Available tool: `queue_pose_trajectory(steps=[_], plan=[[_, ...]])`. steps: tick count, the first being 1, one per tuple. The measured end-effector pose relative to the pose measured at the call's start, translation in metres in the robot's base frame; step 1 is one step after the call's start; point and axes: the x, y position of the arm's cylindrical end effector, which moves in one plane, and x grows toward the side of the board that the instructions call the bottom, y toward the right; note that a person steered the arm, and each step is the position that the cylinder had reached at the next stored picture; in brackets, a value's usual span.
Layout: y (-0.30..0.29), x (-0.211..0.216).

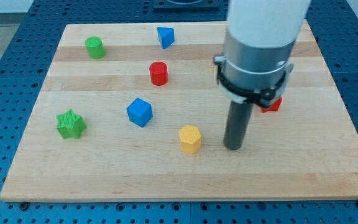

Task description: Move the yellow hexagon to the left of the red circle

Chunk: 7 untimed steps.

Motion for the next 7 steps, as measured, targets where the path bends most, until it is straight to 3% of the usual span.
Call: queue_pose_trajectory(steps=[3, 6, 7], plan=[[-0.049, 0.003], [-0.050, 0.007], [-0.081, 0.007]])
